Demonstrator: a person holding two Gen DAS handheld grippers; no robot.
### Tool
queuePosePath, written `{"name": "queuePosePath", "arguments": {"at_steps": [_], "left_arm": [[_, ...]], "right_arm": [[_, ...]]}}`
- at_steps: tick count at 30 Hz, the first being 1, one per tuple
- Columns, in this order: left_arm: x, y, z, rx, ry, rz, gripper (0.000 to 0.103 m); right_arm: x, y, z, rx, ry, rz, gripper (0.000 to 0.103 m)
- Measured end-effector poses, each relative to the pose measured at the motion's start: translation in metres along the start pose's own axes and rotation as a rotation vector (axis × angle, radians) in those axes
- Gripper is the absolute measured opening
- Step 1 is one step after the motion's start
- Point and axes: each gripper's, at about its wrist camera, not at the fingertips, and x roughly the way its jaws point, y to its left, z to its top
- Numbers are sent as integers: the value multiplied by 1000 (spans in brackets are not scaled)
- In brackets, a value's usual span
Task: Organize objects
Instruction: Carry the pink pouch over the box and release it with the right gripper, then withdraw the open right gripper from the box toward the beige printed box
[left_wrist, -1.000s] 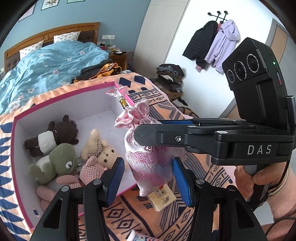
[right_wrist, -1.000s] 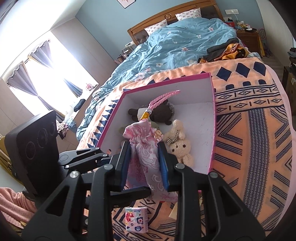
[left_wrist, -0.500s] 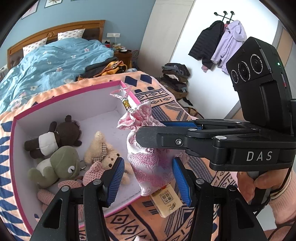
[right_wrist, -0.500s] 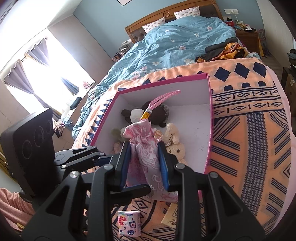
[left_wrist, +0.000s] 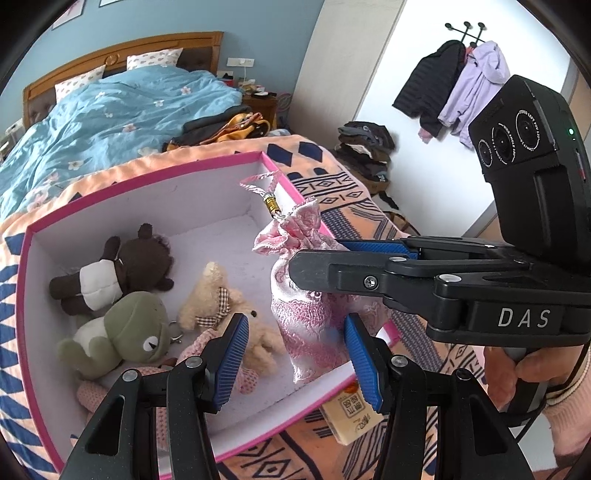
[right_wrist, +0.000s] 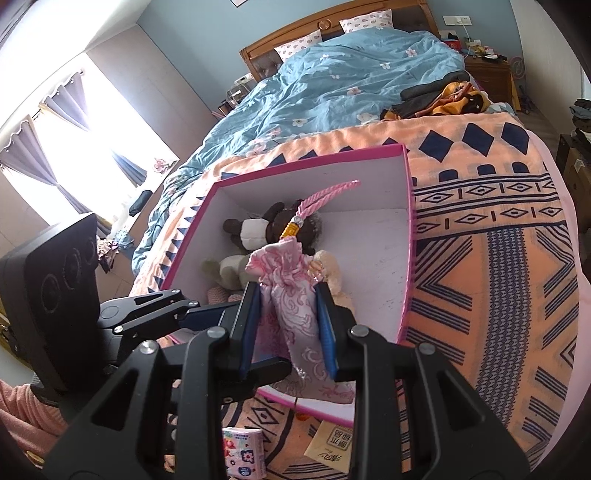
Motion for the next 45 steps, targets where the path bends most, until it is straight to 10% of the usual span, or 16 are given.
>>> {"name": "queuePosePath", "arguments": {"at_steps": [17,25,45], "left_arm": [[23,12,-11,-37,49,51,55],[7,5,-21,-21,-1,96,84],[-38,-8,-54,-28,-99,167,103]], "right_arm": [[19,-11,-5,0,52,-85,34],[10,-6,-17,19,47,-48,37],[-28,15,-60,80,9,59,45]]}}
